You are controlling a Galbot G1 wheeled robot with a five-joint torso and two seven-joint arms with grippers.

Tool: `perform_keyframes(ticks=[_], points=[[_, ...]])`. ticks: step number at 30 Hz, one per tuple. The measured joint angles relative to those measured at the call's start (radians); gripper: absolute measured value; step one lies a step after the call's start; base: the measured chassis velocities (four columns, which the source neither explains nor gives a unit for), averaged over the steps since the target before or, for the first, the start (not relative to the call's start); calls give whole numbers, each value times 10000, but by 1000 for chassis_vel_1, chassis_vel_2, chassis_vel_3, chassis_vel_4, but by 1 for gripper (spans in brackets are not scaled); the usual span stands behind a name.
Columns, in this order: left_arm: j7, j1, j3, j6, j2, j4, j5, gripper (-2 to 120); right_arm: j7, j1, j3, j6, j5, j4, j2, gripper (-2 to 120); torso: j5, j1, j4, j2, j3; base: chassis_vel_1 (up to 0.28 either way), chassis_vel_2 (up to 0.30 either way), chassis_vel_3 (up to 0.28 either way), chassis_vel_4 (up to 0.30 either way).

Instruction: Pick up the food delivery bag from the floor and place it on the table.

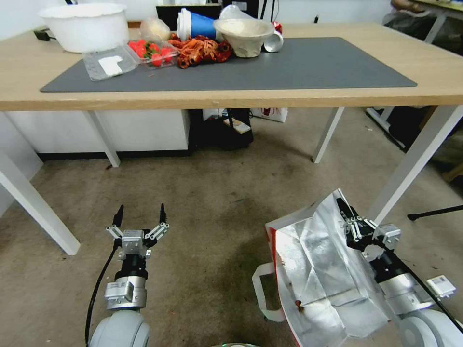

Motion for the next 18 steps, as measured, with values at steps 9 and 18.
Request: perform_keyframes(ticks=[9,18], points=[[762,11,-162,-89,41,-218,-822,98,-1302,26,-29,-9,1281,336,-340,0,0,0,0,-1,0,0,0,0,0],[1432,44,-312,-293,49,-305,-1088,93,-2096,16,92,-157,2361,688,-751,0,0,0,0,0,-1,0,0,0,0]])
